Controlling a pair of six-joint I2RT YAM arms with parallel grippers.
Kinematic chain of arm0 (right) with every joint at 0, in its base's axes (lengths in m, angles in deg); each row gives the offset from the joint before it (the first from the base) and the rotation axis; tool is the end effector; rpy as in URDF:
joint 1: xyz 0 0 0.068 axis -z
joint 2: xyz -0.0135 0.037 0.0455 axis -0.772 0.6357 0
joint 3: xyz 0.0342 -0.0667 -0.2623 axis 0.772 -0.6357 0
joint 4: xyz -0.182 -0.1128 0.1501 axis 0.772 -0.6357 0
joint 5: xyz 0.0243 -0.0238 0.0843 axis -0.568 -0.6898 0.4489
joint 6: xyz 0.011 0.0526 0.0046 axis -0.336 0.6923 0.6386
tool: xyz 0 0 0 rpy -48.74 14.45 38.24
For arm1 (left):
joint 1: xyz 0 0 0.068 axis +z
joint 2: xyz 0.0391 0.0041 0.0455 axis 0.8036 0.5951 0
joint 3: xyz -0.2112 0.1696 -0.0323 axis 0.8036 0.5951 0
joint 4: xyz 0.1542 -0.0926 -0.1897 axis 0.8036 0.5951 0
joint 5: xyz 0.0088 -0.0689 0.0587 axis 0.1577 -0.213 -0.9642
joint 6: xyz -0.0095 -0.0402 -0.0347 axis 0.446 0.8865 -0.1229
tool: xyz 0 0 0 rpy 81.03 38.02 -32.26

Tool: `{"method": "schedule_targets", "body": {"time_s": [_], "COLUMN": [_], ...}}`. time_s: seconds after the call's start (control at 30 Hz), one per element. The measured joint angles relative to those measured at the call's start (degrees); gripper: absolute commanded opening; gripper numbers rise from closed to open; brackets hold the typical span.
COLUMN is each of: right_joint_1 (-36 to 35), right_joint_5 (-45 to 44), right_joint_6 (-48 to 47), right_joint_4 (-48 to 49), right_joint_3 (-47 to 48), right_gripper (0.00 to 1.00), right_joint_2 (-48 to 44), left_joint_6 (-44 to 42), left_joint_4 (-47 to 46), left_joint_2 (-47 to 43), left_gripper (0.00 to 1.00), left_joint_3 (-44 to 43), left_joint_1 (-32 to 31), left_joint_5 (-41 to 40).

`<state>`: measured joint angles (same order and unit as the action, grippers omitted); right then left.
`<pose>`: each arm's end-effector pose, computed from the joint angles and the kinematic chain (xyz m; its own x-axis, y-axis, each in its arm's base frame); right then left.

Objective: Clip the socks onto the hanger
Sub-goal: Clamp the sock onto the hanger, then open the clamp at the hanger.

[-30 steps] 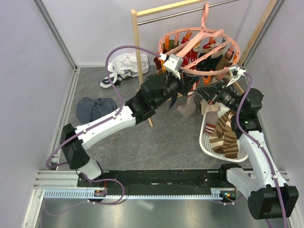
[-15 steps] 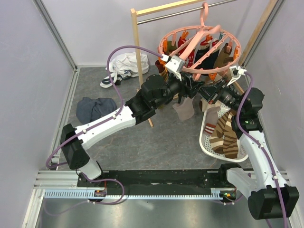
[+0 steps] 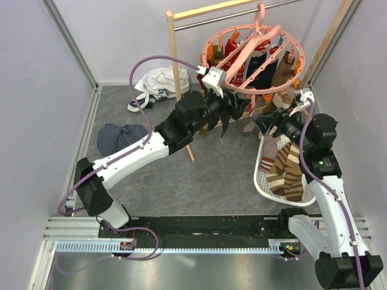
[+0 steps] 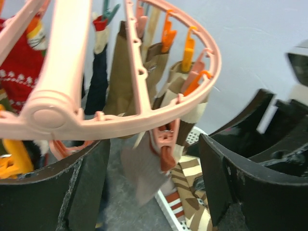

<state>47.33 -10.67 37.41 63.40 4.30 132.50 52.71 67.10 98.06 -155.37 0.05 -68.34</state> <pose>0.1923 0.0306 0.3765 -0.2357 0.2806 -0.9304 -0.5528 0.7487 0.3658 0.2311 -0.3055 0.4255 -0.1318 -0.2476 -0.9598 0.7277 0.6334 -0.2633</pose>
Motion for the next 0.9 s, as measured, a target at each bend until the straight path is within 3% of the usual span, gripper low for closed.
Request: {"method": "schedule_targets", "body": {"time_s": [0.13, 0.27, 0.9], "right_joint_1": [1.7, 3.6, 4.9], "right_joint_5": [-6.8, -8.3, 14.3], "right_joint_6": [-4.6, -7.1, 1.7], "right_joint_4": [-5.7, -7.4, 13.7], "right_joint_3": [2.5, 4.3, 6.1], "right_gripper": [0.70, 0.70, 0.65], "right_joint_2": [0.2, 2.1, 13.7], "left_joint_6": [0.7, 1.4, 2.3], "left_joint_4": [0.5, 0.5, 1.4], "left_joint_2": [0.0, 0.0, -2.9], "left_gripper": [0.80, 0.80, 0.80], "left_joint_3": [0.5, 1.0, 3.1], "left_joint_1": [1.8, 3.2, 5.8], "left_joint_5": [0.0, 0.0, 0.3]}}
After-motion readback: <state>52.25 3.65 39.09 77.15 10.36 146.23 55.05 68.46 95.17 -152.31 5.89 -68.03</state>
